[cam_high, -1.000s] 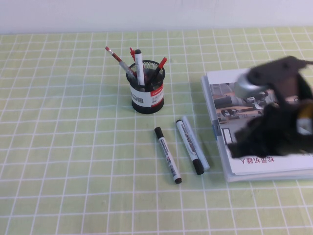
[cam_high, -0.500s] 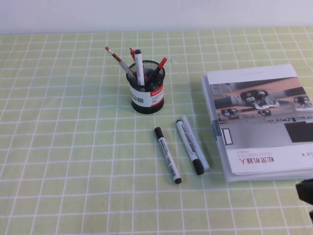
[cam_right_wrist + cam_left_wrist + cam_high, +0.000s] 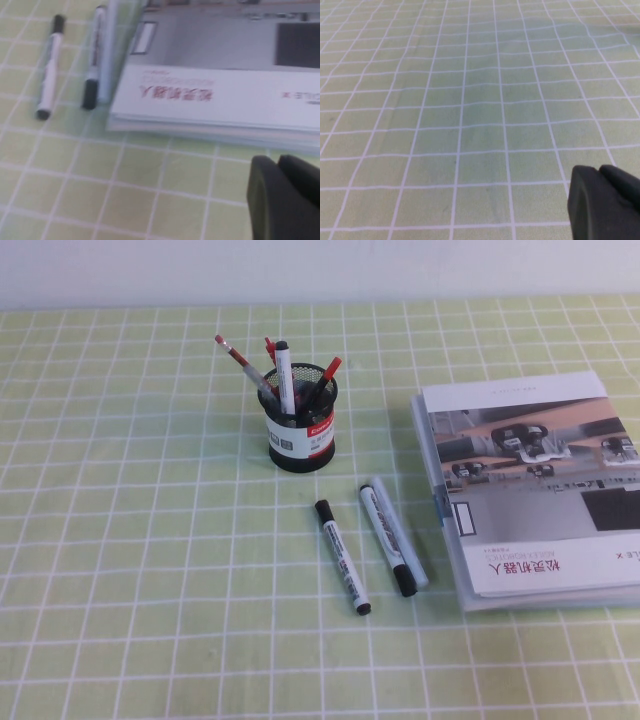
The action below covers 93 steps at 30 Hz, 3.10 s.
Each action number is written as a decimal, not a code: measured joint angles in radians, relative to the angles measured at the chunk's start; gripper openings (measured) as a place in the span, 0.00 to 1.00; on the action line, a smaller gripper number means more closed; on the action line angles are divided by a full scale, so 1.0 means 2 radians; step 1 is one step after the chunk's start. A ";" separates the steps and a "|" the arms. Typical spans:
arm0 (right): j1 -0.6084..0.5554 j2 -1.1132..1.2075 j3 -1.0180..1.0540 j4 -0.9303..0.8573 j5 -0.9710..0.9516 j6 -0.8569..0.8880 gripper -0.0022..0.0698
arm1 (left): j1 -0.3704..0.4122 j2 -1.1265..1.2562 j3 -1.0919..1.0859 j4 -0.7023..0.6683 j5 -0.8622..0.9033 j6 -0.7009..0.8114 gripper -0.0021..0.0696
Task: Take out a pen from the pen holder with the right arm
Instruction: 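Take a marker out of the pen holder and lay it on the table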
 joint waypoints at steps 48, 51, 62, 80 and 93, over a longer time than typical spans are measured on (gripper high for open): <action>-0.168 -0.319 0.231 0.107 -0.080 -0.182 0.01 | 0.000 0.000 0.000 0.000 0.000 0.000 0.02; -0.168 -0.319 0.231 0.110 -0.074 -0.186 0.01 | 0.000 0.000 0.000 0.000 0.000 0.000 0.02; -0.168 -0.319 0.231 0.111 -0.072 -0.188 0.01 | 0.000 0.000 0.000 0.000 0.000 0.000 0.02; -0.168 -0.319 0.231 0.113 -0.072 -0.188 0.01 | 0.000 0.000 0.000 0.000 0.000 0.000 0.02; -0.168 -0.319 0.231 0.113 -0.072 -0.188 0.01 | 0.000 0.000 0.000 0.000 0.000 0.000 0.02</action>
